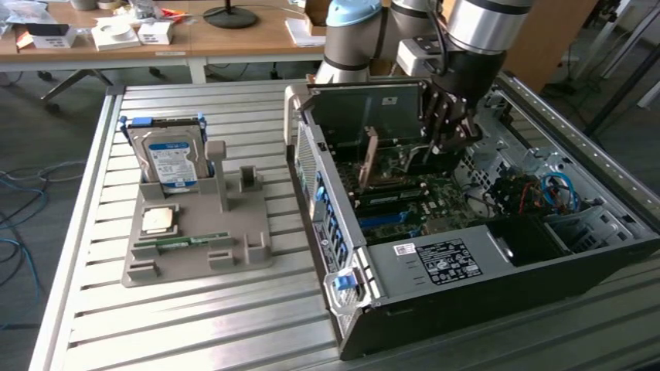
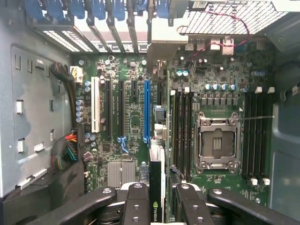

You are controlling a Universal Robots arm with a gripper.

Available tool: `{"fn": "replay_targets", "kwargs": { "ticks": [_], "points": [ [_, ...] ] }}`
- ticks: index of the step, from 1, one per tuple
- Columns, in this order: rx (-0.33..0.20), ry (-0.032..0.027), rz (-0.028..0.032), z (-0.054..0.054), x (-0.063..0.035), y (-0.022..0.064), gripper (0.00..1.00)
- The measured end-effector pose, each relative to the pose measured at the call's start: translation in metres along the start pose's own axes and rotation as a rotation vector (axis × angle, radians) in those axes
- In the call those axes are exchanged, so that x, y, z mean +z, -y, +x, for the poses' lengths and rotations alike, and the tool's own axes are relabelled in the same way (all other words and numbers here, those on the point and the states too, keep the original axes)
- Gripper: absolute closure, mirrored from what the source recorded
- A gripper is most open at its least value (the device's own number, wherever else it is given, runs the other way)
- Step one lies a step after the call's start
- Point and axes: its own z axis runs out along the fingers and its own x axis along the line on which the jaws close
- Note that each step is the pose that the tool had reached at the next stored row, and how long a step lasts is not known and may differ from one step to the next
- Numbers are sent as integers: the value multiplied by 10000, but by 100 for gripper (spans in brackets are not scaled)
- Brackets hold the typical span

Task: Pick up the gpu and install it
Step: 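Insert the gpu into the slot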

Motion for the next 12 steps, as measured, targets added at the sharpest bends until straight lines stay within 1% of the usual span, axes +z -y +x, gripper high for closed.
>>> {"fn": "replay_targets", "kwargs": {
  "ticks": [4,12],
  "points": [
    [-2,-1,0,2,0,-8,73],
    [1,0,-1,57,-1,-8,73]
  ]
}}
